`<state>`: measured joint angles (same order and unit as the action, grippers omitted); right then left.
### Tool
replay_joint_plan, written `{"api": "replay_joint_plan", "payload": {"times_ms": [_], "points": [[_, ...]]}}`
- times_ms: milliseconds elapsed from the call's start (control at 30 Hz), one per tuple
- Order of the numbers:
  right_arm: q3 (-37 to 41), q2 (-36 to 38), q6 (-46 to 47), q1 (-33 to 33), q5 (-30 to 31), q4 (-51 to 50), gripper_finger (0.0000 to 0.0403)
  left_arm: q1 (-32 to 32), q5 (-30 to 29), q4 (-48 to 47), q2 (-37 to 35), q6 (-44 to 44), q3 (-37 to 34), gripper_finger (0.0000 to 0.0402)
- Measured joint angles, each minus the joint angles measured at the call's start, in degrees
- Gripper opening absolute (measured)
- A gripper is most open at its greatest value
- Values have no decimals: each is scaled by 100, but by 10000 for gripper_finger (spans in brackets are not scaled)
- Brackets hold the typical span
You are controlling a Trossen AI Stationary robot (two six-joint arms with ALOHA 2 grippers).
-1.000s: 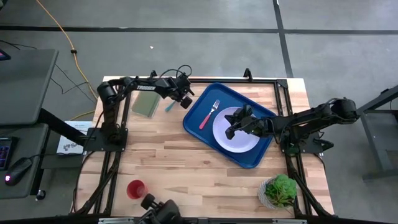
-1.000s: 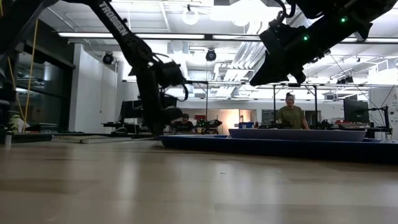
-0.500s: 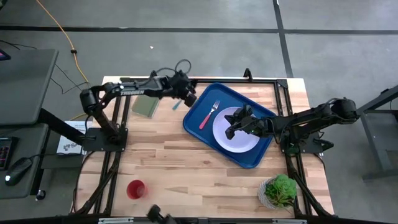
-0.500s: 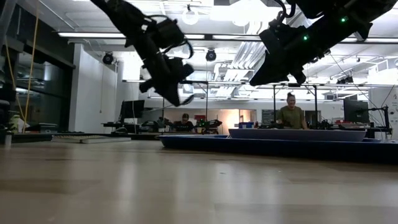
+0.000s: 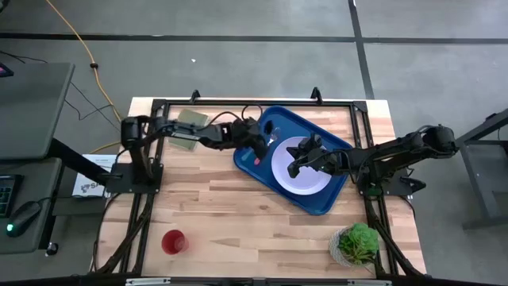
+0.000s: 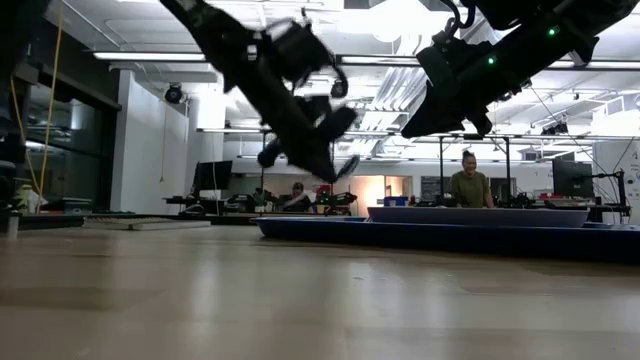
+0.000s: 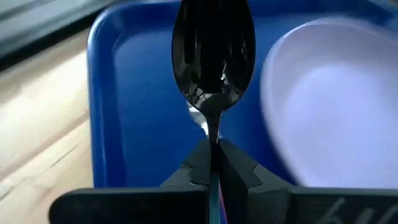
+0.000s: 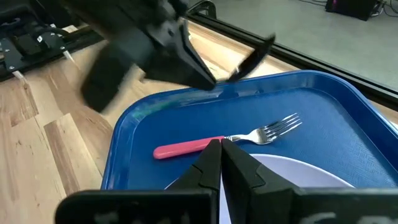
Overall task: Pick and place plate/cup/fork/spoon on tray
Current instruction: Put the blue spoon on the blue tray
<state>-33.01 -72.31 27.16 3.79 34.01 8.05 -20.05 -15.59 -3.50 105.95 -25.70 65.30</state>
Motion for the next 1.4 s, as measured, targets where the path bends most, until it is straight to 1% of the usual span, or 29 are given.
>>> {"api": "replay_joint_plan", "payload": {"times_ms": [300, 500, 933, 1400], "points": [[0, 0, -9, -4, 43, 0, 0, -474, 9, 115, 665, -180, -2, 0], [0, 0, 0, -4, 88, 1, 0, -504, 351, 411, 856, 35, 0, 0], [0, 0, 1, -4, 88, 3, 0, -551, 355, 463, 925, -115, 0, 1], [0, 0, 4, -4, 88, 12, 0, -468, 333, 555, 925, -264, 0, 23]]}}
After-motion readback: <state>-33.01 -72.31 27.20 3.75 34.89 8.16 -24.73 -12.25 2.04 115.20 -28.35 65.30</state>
